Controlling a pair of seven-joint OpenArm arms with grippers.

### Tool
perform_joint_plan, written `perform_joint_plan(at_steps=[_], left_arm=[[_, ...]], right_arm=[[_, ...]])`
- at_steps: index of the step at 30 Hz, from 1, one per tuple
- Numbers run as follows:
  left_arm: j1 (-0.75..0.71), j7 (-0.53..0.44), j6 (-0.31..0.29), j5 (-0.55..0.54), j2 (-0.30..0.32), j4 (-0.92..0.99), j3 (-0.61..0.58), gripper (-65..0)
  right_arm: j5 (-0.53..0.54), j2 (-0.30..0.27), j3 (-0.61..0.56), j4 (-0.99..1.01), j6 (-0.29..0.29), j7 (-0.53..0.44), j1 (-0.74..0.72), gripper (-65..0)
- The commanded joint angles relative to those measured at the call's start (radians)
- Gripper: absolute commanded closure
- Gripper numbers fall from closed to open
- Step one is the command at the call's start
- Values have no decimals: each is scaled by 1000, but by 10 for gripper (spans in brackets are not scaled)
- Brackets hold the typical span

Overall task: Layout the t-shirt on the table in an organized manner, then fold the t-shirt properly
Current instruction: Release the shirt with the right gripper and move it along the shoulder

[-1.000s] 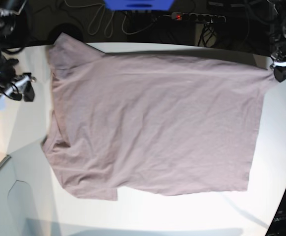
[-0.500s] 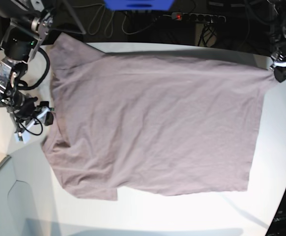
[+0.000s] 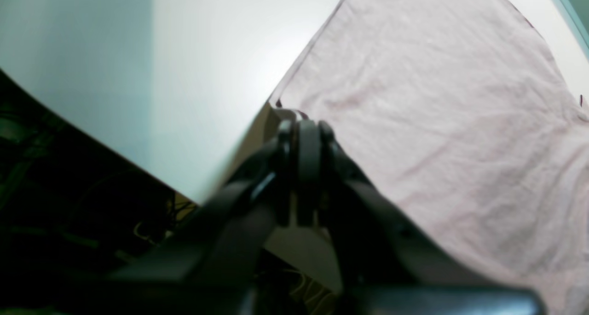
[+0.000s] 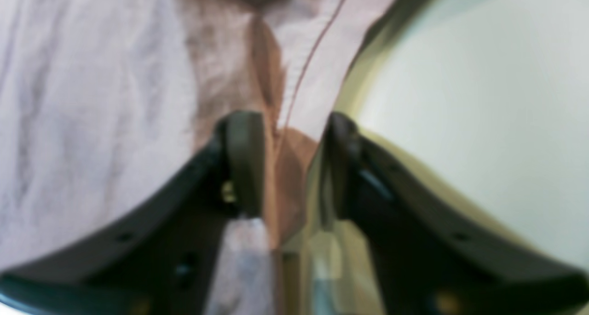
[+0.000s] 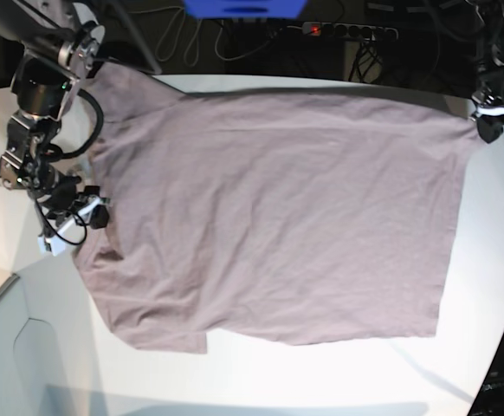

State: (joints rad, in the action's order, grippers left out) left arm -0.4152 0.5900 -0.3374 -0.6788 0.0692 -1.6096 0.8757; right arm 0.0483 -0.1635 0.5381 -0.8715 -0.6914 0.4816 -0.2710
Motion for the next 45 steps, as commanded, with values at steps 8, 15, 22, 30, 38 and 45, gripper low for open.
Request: perform_joint_plan(at_steps=[8,15,22,30,38,45], left_arm=[[0,-23,-6,-14,13,-16,7,0],[0,-23,-6,-14,21,-16,10,0],[0,-23,-6,-14,21,-16,10,0],[0,-25,-6,-14,21,-16,10,0],[0,-23,-6,-14,21,-16,10,0],[0,-23,-6,-15,21,-16,10,0]], right_arm=[[0,-26,1,-4,-7,-4,-14,0],[2,-72,1,-7,-7,-5,-40,0],[2,-97,1,-5,-7,-5,-58,0],[-29,-123,-13,-4,-7,-7,-78,0],[-69,-152,-98,-7,-7,-8,-106,0],[-69,-176,-97,-7,-7,-5,-119,-34]])
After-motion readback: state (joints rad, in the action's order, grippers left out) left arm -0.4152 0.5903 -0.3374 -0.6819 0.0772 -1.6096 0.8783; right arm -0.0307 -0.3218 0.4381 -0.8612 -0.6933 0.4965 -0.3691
